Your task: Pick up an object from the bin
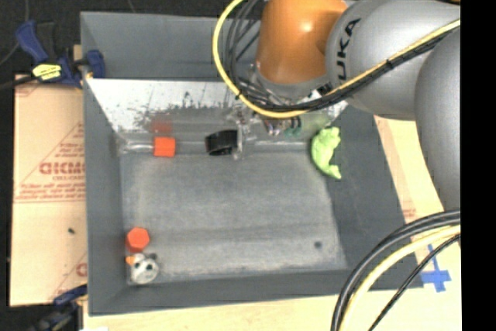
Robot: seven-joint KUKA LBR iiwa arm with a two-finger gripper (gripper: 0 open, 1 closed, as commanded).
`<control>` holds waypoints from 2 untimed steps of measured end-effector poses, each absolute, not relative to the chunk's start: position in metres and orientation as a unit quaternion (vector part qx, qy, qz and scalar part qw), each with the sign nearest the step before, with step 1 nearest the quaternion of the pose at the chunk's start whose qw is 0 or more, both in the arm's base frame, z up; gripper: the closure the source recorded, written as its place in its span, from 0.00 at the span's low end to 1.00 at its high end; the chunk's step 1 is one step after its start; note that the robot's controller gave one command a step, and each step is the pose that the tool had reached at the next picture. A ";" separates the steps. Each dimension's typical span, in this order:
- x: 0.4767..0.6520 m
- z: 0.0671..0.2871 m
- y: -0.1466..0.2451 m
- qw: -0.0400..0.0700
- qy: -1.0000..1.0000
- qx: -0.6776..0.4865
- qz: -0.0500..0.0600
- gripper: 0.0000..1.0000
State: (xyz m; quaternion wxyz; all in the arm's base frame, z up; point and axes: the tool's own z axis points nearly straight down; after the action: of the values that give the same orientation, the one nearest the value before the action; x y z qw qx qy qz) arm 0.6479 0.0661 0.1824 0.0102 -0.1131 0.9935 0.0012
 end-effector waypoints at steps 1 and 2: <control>0.650 0.118 0.063 0.019 0.994 -0.109 0.002 1.00; 0.648 0.179 0.065 0.012 0.994 -0.107 0.001 1.00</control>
Offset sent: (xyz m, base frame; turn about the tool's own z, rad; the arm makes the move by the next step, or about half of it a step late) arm -0.0007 0.0021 0.0442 0.0182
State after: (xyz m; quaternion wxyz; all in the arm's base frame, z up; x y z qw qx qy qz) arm 0.6479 0.0650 0.1793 0.0118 -0.1074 0.9941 0.0012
